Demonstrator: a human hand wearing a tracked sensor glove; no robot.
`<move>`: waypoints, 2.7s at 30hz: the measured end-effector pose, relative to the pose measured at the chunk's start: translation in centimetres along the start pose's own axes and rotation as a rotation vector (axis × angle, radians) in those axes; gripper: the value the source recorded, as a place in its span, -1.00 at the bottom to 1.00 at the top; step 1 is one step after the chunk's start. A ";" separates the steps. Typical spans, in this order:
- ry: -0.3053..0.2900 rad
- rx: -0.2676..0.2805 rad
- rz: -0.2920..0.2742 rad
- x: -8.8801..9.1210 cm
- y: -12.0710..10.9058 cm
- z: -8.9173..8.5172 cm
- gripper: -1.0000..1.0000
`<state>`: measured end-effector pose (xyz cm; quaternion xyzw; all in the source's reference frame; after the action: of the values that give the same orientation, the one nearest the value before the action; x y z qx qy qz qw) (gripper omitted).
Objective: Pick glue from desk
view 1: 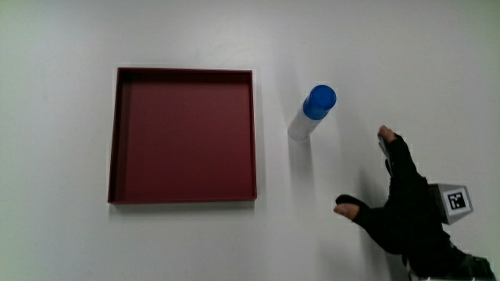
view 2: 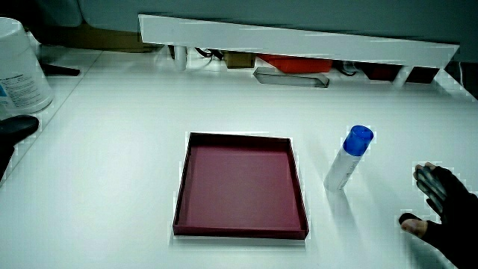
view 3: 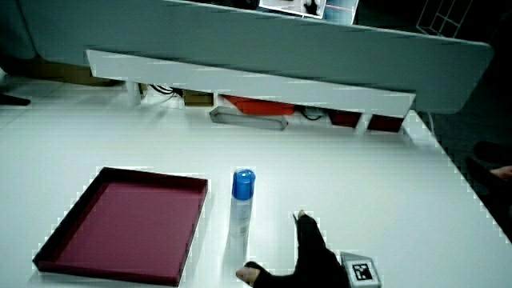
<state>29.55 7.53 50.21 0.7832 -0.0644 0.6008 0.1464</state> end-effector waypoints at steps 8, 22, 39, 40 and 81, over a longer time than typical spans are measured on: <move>0.033 -0.023 -0.073 1.0 4.2 -0.3 0.00; 0.076 -0.093 -0.164 -0.1 10.0 -2.8 0.00; 0.167 -0.092 -0.125 -0.4 12.0 -3.8 0.21; 0.171 -0.088 -0.121 -0.4 12.0 -3.8 0.26; 0.126 -0.063 0.113 -8.2 14.9 -6.6 1.00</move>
<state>17.12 -5.15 46.19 0.7340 -0.1182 0.6538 0.1406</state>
